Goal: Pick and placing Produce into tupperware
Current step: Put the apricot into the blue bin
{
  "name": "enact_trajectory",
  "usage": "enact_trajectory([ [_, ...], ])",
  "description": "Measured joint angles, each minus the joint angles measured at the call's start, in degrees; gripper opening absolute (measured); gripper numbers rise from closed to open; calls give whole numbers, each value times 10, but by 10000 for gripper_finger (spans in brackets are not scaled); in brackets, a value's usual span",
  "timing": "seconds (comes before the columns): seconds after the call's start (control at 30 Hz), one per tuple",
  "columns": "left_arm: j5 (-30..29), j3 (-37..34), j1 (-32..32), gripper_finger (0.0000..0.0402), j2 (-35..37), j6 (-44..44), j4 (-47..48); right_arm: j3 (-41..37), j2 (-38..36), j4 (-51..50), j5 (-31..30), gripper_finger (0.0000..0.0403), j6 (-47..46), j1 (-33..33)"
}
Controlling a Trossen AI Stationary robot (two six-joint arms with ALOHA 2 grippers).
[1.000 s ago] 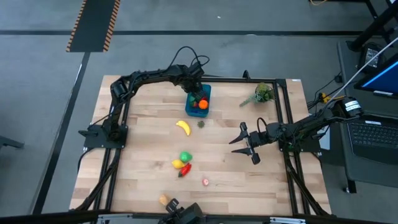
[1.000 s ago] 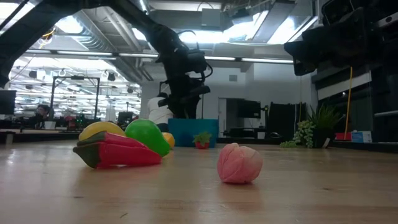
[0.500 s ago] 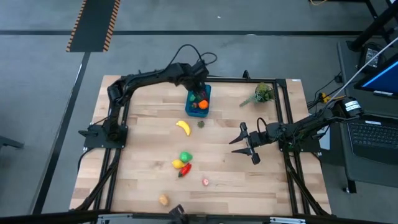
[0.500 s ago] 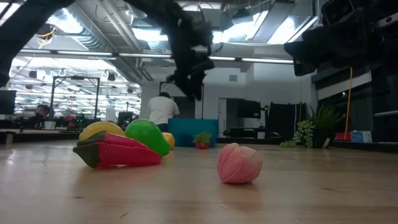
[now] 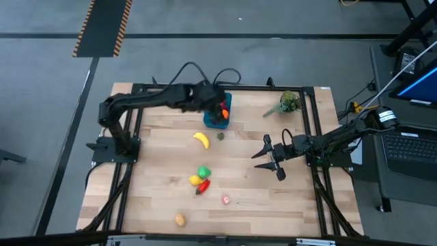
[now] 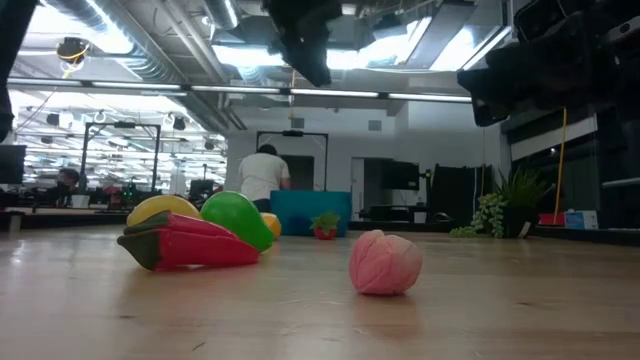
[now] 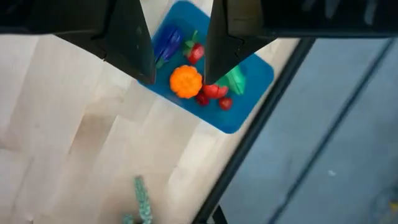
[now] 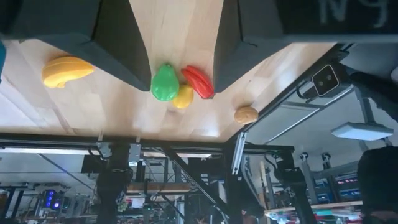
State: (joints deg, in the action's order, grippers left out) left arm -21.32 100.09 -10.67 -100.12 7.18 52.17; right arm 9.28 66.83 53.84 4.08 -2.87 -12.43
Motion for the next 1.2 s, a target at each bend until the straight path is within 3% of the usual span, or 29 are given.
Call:
enact_trajectory([
  [0.27,-82,-153,106,118,114,70,-20,0,0,0,0,177,-1,0],
  [0.57,-92,-402,209,108,282,133,-182,4,0,22,0,177,-1,-3],
  [0.87,25,-602,242,109,405,62,-392,40,0,15,0,177,-1,-4],
  [1.03,38,-678,221,100,460,18,-483,58,0,10,1,177,-1,-10],
  [1.2,151,-751,184,89,495,-15,-596,75,0,2,1,177,-22,-10],
])
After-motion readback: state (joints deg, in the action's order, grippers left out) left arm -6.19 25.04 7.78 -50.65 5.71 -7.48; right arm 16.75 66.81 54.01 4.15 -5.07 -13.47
